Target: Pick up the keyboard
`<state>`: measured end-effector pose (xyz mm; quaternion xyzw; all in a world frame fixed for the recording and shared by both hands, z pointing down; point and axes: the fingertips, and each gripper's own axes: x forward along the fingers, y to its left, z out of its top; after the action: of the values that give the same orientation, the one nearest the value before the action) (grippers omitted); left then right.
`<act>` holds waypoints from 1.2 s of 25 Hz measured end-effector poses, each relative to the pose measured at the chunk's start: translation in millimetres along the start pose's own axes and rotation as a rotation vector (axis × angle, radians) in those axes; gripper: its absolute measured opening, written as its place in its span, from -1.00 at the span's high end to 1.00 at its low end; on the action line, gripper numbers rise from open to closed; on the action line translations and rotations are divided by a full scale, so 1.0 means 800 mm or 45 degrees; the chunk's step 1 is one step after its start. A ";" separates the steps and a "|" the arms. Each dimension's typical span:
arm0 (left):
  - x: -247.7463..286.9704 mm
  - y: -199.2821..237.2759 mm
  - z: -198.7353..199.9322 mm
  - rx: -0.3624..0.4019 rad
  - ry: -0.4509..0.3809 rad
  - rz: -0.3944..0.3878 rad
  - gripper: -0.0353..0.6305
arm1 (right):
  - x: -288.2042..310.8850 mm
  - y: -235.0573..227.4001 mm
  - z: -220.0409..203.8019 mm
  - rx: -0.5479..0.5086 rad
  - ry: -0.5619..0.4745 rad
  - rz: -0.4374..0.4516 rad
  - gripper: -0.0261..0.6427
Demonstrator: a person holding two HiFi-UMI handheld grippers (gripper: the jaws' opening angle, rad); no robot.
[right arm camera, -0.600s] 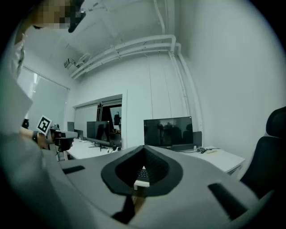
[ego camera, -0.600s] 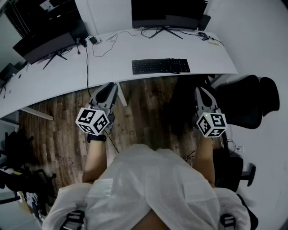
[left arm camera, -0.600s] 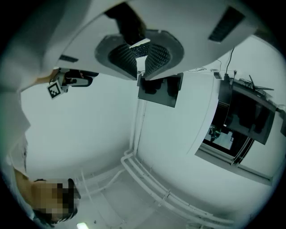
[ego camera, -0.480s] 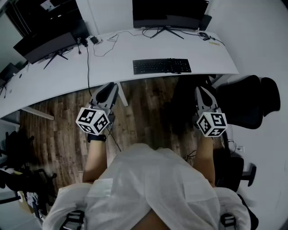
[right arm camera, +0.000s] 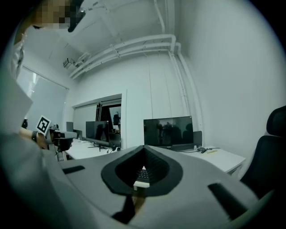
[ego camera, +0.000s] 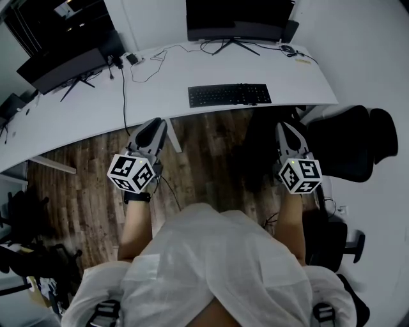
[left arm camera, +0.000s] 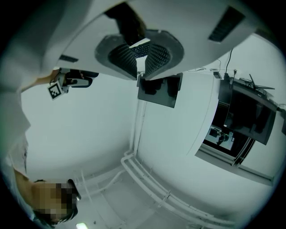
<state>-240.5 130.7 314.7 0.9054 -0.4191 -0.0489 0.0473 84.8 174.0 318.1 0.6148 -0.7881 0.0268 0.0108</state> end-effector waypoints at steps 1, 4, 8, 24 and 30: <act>0.001 0.001 0.000 -0.001 0.000 -0.002 0.73 | 0.001 -0.001 0.000 0.003 0.001 -0.005 0.92; 0.004 0.001 -0.001 -0.006 0.000 -0.013 0.74 | 0.003 -0.003 -0.004 0.018 0.007 0.000 0.92; 0.007 0.004 -0.007 -0.006 0.011 -0.025 0.73 | 0.013 0.003 -0.012 0.050 0.020 0.039 0.92; 0.051 0.021 -0.055 -0.037 0.119 -0.094 0.73 | 0.068 -0.008 -0.077 0.060 0.175 0.049 0.69; 0.106 0.042 -0.064 -0.080 0.134 -0.066 0.73 | 0.116 -0.046 -0.080 0.038 0.155 0.066 0.69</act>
<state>-204.8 46.1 365.6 0.9153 -0.3906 -0.0155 0.0965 97.2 78.9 388.1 0.5914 -0.8013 0.0763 0.0488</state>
